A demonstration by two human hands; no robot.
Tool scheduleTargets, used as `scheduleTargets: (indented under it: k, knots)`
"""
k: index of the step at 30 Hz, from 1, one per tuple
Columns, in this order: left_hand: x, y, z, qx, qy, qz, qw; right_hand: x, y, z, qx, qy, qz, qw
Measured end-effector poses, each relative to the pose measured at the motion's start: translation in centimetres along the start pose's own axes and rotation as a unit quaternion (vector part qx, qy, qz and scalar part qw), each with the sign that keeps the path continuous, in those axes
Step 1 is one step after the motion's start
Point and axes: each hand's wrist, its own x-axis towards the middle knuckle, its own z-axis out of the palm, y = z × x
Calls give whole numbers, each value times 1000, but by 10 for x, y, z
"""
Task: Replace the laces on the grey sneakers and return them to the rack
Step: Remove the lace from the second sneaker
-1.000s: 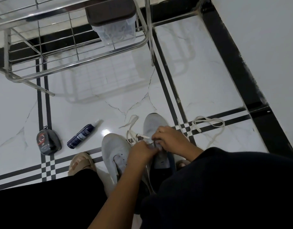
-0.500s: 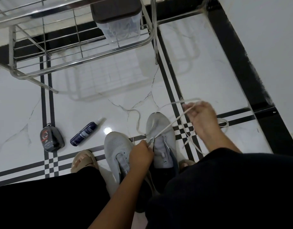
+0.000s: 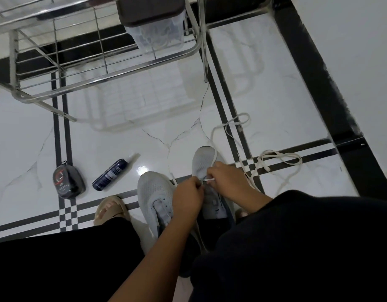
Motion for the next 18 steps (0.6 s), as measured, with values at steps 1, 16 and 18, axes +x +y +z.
scheduleTargets:
  k: [1,16,18]
  knots:
    - [0,-2,1,-12,-5,0,1000,0,0,2,-17,-6,-14,1000]
    - [7,-13,4,-52,-18,-50,997,-22,47,-78,649,130,255,705]
    - [9,-12,4,-49,-21,-54,997,-27,40,-84,576,116,234,775]
